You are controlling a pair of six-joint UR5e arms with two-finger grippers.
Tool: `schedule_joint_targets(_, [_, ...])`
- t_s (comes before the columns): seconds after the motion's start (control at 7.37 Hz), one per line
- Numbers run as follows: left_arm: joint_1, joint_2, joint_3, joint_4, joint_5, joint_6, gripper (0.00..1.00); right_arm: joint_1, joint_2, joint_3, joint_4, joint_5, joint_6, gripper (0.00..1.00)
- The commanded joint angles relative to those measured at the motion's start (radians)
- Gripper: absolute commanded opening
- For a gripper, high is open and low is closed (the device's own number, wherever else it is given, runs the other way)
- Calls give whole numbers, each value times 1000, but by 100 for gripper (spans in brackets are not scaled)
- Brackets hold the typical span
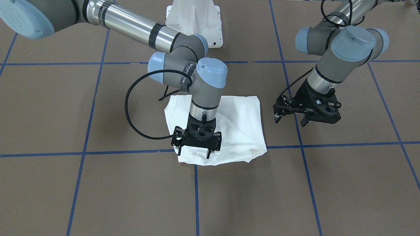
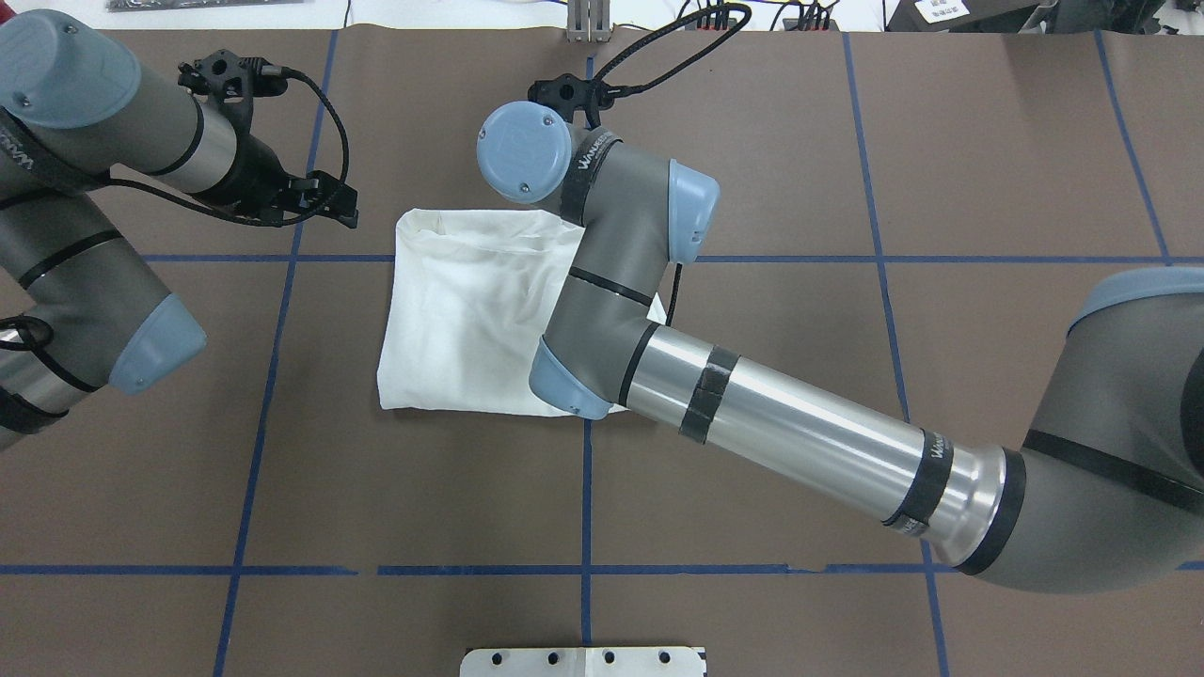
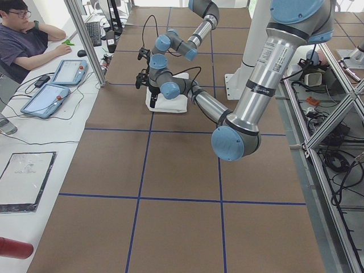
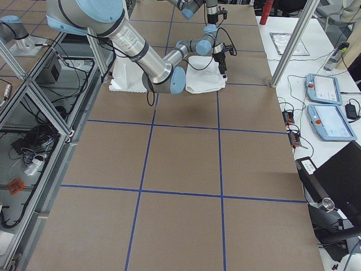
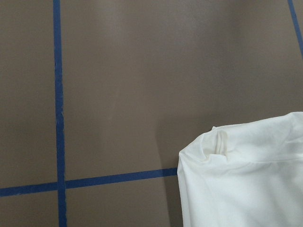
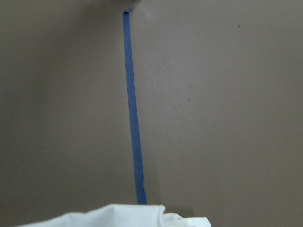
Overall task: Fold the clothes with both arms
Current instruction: 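Press and smooth the folded bundle with the right gripper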
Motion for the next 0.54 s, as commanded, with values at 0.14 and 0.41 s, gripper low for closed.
schedule_joint_targets(0.14, [-2, 2, -12, 0, 0, -6, 100, -32, -18, -59, -21, -111, -32, 100])
schedule_joint_targets(0.41, [-2, 2, -14, 0, 0, -11, 100, -17, -26, -93, -23, -162, -113, 100])
